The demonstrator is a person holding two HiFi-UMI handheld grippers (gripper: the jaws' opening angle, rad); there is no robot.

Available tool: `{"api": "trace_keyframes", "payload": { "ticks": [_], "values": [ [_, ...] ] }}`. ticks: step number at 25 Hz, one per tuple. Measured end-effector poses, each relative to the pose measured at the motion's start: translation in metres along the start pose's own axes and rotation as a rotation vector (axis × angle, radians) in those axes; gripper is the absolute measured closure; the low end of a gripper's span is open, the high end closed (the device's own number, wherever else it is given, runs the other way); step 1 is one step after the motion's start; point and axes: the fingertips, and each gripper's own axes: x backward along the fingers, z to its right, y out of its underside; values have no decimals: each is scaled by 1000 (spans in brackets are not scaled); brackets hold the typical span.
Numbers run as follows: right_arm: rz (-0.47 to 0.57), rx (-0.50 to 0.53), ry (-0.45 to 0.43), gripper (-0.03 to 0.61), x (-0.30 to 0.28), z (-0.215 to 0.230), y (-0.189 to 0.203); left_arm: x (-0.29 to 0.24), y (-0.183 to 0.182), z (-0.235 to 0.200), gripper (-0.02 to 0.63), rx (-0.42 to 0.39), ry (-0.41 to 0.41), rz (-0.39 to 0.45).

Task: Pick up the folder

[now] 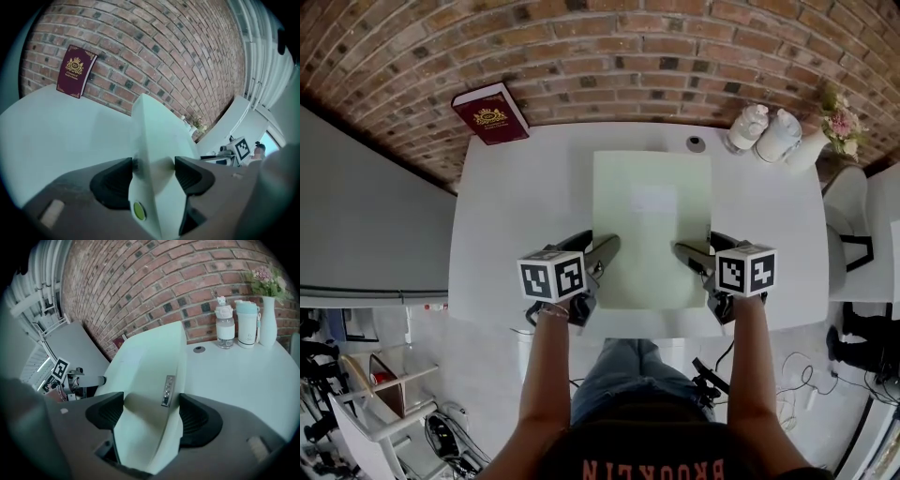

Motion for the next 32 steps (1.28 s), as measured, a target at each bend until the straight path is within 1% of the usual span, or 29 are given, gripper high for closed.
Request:
{"api": "trace_keyframes", "payload": {
  "ticks": [4,9,12,14,20,23,28,32],
  "values": [
    [45,31,4,209,12,-11,-15,12,-13,8,321,-15,7,44],
    [103,86,8,209,29,-25,-35,28,-34,25,320,-78,15,109],
    [146,107,5,210,39,-33,-46,37,-45,32,321,-100,18,152],
    [180,118,1,210,45,-38,-55,43,-54,37,320,-118,24,183],
    [279,166,3,210,69,-52,-76,60,-79,59,319,-210,45,274],
    [332,191,7,218,80,-56,-88,64,-89,68,319,-234,57,307],
    [428,254,13,225,100,-66,-106,75,-105,83,321,-281,82,374],
    [504,301,13,227,117,-75,-119,87,-119,99,319,-340,97,444]
  ]
}}
